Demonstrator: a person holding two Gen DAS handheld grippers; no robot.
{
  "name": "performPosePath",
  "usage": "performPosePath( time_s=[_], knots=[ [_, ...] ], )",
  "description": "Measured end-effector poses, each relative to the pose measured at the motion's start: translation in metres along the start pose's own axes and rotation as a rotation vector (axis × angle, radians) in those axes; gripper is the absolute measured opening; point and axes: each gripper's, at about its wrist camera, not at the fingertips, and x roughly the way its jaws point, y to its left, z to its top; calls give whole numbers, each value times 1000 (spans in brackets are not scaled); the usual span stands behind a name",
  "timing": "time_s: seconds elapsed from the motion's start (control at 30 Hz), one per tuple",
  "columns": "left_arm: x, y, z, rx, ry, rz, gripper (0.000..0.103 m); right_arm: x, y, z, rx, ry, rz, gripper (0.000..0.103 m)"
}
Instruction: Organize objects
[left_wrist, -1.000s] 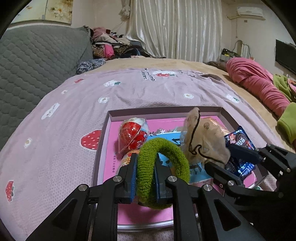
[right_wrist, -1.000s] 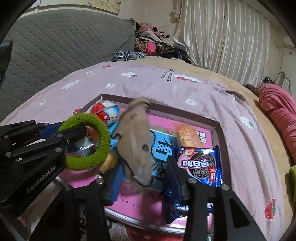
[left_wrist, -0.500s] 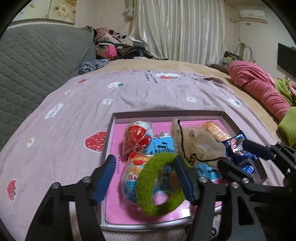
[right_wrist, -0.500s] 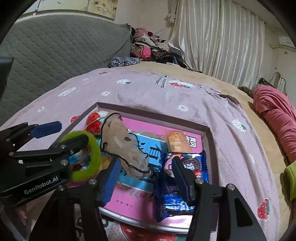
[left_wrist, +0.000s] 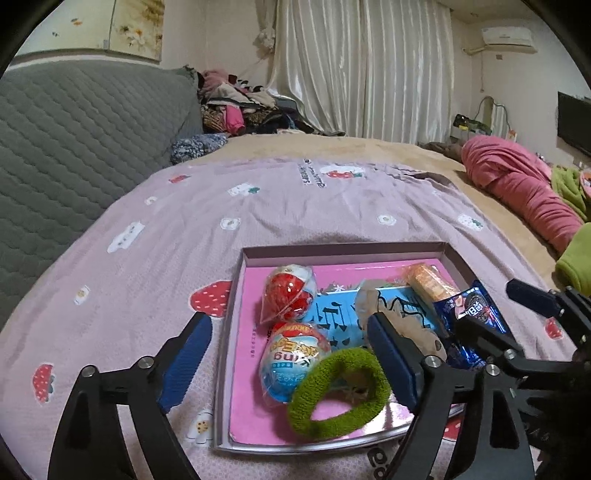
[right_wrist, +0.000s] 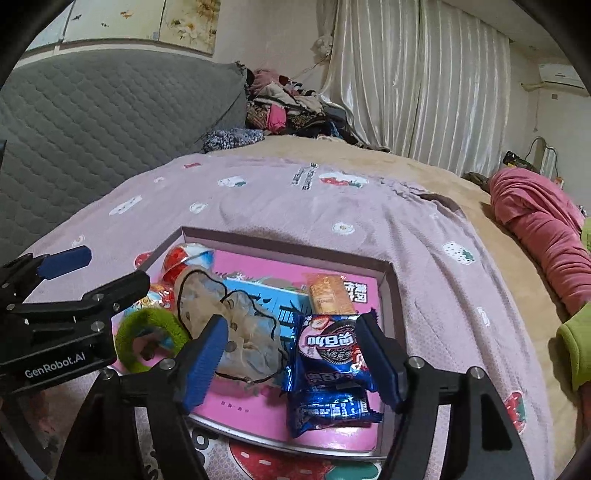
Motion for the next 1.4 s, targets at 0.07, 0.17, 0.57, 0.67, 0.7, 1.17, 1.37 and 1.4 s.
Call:
performPosePath(
  time_s=[0.07,0.17,0.57,0.67,0.7,1.17,1.37,1.4],
  knots=[
    [-4,1,1,-3,-7,0,98,-4,-2,1,7,-8,1,75],
    [-13,-1,3,1,-27,12,102,-13,-3,4,15,-26,-4,80],
    [-66,2,0,-14,-58,32,102,-73,-17,5,71,-70,-7,92],
    [-90,4,-6,-20,-63,47,102,-95,-18,4,67,-77,-18,96],
    [-97,5,-8,-23,-63,48,102,-103,-19,4,68,-74,-20,96],
    [-206,0,-9,6,-92,57,102,-190,-15,7,135,-82,46,102],
    [-247,-2,-12,14,-115,68,102,-221,-6,3,122,-92,43,102],
    [-251,-3,-14,18,-114,75,102,-227,-5,1,121,-93,45,102]
  ],
)
